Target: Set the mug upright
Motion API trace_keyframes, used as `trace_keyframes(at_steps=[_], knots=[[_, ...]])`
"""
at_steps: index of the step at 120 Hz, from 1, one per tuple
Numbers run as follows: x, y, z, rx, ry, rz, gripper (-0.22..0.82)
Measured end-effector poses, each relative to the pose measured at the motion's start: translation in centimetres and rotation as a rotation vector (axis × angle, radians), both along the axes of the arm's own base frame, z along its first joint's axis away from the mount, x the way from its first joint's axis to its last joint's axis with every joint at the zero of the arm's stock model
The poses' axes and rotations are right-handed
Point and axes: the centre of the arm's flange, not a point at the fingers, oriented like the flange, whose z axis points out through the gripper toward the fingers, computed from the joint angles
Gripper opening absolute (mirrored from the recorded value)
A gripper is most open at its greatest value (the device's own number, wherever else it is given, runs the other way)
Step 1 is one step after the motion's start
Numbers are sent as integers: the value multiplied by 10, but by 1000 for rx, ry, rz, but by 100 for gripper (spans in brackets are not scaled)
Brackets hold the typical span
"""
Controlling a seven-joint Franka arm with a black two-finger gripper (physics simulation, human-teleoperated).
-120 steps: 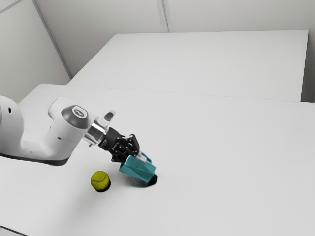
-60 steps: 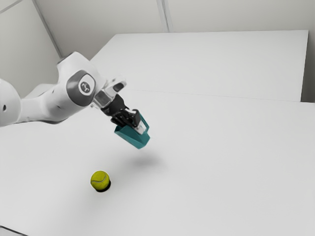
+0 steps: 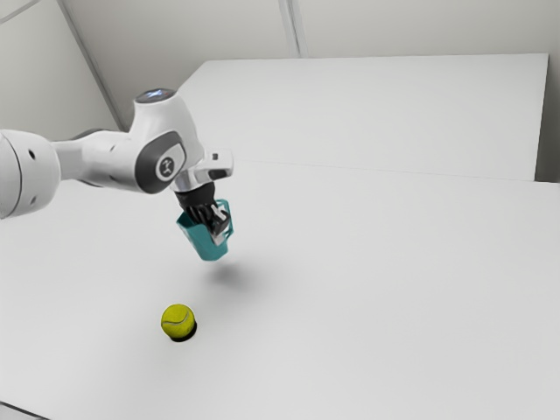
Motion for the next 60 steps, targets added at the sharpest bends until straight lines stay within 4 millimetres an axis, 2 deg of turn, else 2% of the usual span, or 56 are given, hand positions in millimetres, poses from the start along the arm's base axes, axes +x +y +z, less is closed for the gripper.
trace_keyframes(at_steps=[26,60], knots=[[11,17,-20,23,33,13,-17],[11,18,-35,29,54,7,-17]])
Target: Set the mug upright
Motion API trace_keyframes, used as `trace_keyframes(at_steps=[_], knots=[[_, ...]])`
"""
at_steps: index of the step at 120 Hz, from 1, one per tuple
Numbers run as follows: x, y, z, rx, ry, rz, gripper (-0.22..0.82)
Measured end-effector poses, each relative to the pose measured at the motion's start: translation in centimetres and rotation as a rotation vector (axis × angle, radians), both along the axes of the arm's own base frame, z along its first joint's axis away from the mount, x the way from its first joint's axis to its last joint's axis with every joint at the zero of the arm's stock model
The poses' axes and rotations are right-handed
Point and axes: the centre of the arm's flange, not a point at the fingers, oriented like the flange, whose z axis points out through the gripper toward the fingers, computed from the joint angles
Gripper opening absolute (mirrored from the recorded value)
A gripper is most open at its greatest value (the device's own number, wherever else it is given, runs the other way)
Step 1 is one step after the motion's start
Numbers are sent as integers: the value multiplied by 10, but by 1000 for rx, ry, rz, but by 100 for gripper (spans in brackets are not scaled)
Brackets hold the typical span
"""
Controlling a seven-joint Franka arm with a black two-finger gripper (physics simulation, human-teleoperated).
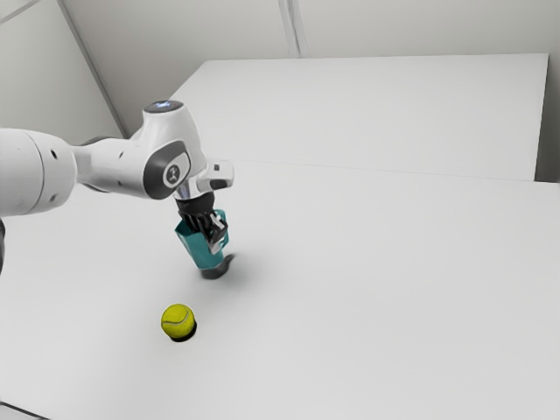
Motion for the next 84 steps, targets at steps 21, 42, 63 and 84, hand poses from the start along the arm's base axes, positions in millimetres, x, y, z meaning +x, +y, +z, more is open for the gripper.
trace_keyframes(at_steps=[21,42,63,84], knots=[[-1,0,-6,2,7,-4,-17],[-2,0,-8,-6,7,-6,-8],[-2,0,-8,-12,6,-10,6],[-2,0,-7,-15,4,-16,20]])
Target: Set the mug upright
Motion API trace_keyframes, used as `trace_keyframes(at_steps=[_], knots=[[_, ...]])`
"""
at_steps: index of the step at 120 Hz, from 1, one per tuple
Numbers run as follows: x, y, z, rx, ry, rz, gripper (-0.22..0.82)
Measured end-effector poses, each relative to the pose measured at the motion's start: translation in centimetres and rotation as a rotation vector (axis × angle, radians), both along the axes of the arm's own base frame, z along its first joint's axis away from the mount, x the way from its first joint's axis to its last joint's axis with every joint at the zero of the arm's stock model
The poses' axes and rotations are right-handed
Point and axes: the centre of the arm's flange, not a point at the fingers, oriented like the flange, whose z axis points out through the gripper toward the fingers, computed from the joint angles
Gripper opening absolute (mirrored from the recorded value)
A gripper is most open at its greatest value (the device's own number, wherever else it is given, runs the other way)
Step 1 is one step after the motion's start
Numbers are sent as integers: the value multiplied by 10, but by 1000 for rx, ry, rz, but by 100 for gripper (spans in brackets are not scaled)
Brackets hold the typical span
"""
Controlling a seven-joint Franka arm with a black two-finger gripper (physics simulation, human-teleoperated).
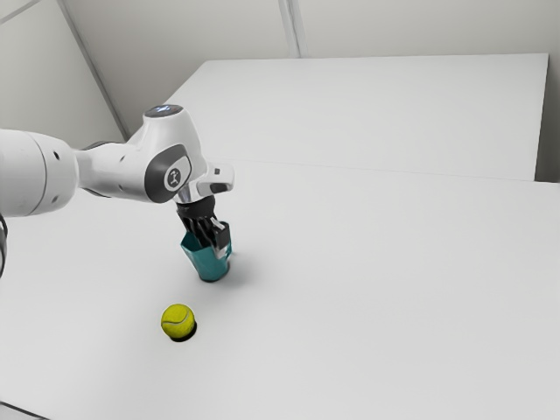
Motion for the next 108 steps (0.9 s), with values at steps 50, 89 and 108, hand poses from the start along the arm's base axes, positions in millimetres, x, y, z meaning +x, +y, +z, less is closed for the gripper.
trace_keyframes(at_steps=[50,89,108], knots=[[-1,-2,30,-17,-50,-7,40],[29,-4,149,-39,-206,3,55],[65,-8,188,-25,-192,21,58]])
